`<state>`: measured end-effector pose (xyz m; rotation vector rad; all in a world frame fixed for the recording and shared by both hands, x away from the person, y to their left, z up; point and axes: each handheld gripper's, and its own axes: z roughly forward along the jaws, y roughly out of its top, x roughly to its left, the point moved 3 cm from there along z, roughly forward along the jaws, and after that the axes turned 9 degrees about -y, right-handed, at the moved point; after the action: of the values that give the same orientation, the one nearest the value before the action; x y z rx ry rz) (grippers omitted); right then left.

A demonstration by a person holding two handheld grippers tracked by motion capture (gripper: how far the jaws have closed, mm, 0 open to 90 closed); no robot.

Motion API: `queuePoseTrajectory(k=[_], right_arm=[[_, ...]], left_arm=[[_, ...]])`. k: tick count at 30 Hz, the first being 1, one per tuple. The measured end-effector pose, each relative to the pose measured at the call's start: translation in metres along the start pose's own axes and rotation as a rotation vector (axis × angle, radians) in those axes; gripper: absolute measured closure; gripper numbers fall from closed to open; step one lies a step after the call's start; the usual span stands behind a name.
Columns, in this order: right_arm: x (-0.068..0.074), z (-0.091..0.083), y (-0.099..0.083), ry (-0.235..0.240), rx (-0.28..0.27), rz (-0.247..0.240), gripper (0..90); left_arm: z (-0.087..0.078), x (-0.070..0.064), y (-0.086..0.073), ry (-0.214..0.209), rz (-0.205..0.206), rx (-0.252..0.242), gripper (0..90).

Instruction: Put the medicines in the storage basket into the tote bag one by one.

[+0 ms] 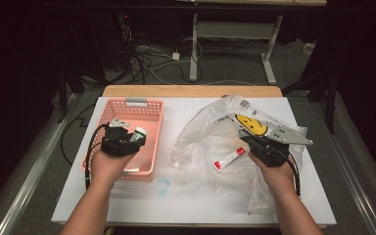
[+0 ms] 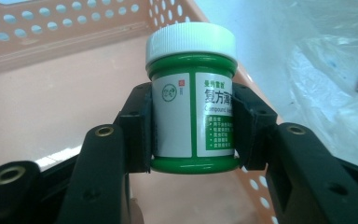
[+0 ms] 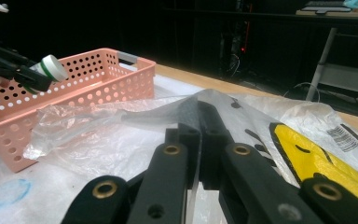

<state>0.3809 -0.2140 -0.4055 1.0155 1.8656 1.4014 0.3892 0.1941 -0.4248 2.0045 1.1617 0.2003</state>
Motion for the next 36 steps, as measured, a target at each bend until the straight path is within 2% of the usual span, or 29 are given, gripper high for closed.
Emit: queuePoseTrajectory(k=[10,22,24,29,36], right_arm=[[0.001,0.001,-0.001,0.003,0.003,-0.004,90.0],[0.002,0.002,-0.003,0.001,0.013,-0.008,90.0],[0.002,0.002,-0.003,0.001,0.013,-0.008,90.0],[0.001,0.001,-0.002,0.003,0.006,-0.008,90.0],[0.0,0.001,-0.002,0.003,0.005,-0.006,90.0]], left_arm=[[-0.004,-0.016,-0.023,-0.016,0.031,-0.055,53.6],[-0.011,-0.029,-0.036,-0.037,0.064,-0.111,53.6],[-0.012,-0.03,-0.036,-0.037,0.066,-0.116,53.6],[-0.016,-0.04,-0.032,-0.07,0.078,-0.138,53.6],[-0.019,-0.059,-0.027,-0.107,0.119,-0.159,53.6]])
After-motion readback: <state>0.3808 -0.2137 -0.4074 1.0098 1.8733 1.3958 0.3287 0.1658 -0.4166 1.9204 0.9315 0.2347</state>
